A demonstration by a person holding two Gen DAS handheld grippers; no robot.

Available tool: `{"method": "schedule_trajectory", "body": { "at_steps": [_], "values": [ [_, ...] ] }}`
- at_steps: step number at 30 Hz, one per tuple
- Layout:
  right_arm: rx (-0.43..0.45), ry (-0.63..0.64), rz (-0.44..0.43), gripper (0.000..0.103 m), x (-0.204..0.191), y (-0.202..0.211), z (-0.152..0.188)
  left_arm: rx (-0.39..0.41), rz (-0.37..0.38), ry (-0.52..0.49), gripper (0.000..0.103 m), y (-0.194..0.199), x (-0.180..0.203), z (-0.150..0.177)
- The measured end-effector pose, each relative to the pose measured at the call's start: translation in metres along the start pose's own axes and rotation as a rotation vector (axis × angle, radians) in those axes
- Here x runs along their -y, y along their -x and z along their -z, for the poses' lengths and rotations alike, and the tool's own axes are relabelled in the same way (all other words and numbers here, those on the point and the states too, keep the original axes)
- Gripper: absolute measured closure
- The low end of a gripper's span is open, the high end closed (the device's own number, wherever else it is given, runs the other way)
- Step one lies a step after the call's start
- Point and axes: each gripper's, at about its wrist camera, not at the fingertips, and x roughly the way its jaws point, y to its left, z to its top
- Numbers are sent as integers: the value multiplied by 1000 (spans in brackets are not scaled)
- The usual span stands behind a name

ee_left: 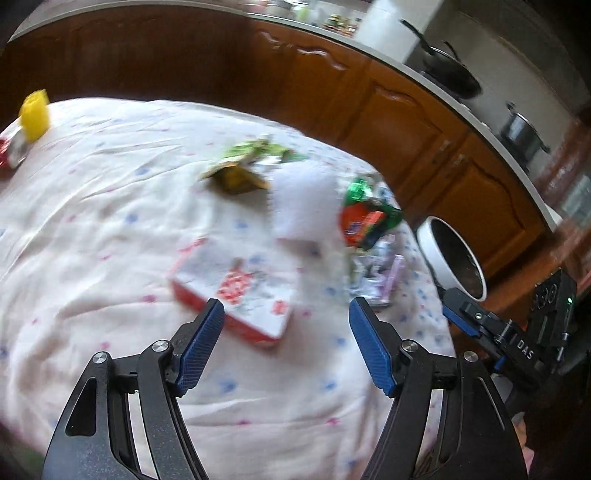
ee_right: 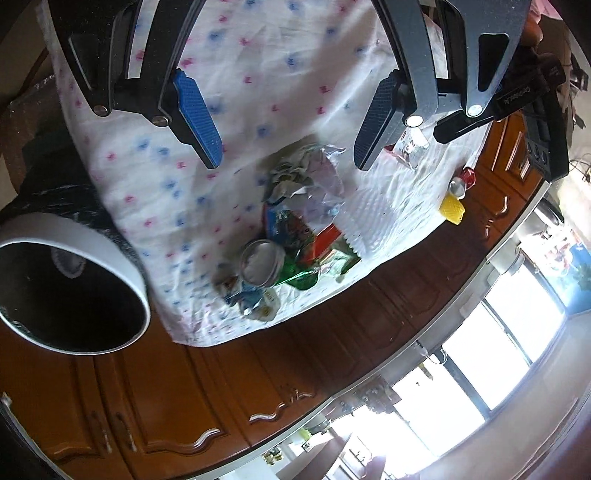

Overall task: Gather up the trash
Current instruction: 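Return both tools to the table above the milk carton and foil, then grasp the red-and-white milk carton with the left tool while the right grasps crumpled foil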

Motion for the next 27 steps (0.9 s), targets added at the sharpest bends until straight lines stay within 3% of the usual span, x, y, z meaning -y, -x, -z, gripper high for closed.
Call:
{"method": "schedule_trajectory", "body": {
  "at_steps": [4,14,18,22,27],
  "values": [
    [-18,10,-7,27,-5,-9,0,-31,-37,50,25,-5,-18,5],
    [-29,4,-8,27,-5,-18,-2,-90,9,100,21,-41,-22,-10],
    [-33,1,-7,27,-3,-22,-4,-84,-5,62,21,-58,-13,-23],
    [-45,2,-12,27,-3,-29,-7,-83,-82,0,22,-74,-8,-30],
    [-71,31,-22,28,-11,-45,-8,-66,-105,-75,30,-71,-9,-25]
  ]
}}
